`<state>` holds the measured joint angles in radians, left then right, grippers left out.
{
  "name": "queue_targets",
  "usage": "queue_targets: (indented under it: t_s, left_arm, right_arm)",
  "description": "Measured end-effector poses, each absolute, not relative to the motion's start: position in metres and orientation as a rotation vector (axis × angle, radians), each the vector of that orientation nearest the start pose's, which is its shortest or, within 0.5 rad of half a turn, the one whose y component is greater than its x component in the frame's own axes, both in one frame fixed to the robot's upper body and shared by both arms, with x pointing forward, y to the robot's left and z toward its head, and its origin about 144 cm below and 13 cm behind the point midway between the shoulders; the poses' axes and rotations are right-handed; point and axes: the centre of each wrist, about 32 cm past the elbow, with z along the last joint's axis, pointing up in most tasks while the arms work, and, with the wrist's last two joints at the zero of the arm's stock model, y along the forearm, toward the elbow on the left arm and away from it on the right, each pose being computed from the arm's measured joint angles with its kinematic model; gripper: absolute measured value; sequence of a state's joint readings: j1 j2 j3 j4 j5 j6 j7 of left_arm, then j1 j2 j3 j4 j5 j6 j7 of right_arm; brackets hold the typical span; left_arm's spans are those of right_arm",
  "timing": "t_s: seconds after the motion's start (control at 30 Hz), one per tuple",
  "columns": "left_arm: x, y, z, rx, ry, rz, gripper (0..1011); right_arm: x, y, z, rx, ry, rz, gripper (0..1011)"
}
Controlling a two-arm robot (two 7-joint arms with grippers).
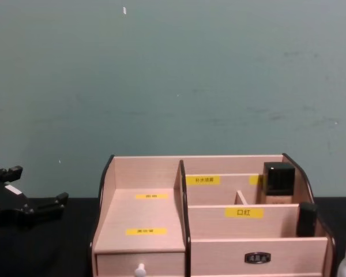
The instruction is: Pick up the facial cleanser and watermelon frost from the table and place them into the tiered storage box.
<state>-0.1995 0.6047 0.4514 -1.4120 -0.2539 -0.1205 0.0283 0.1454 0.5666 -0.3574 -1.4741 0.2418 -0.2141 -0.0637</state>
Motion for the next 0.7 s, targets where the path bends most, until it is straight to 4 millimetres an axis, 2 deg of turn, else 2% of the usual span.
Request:
queue_targets:
  t_s: [0.7]
  left_arm:
    - [0.4886,0.3097,1.1398,0.304,-0.285,1.248,1010]
  right_arm:
    - [0.4822,-0.3075,1.1516,-0.143,-0.347,-1.314,1004]
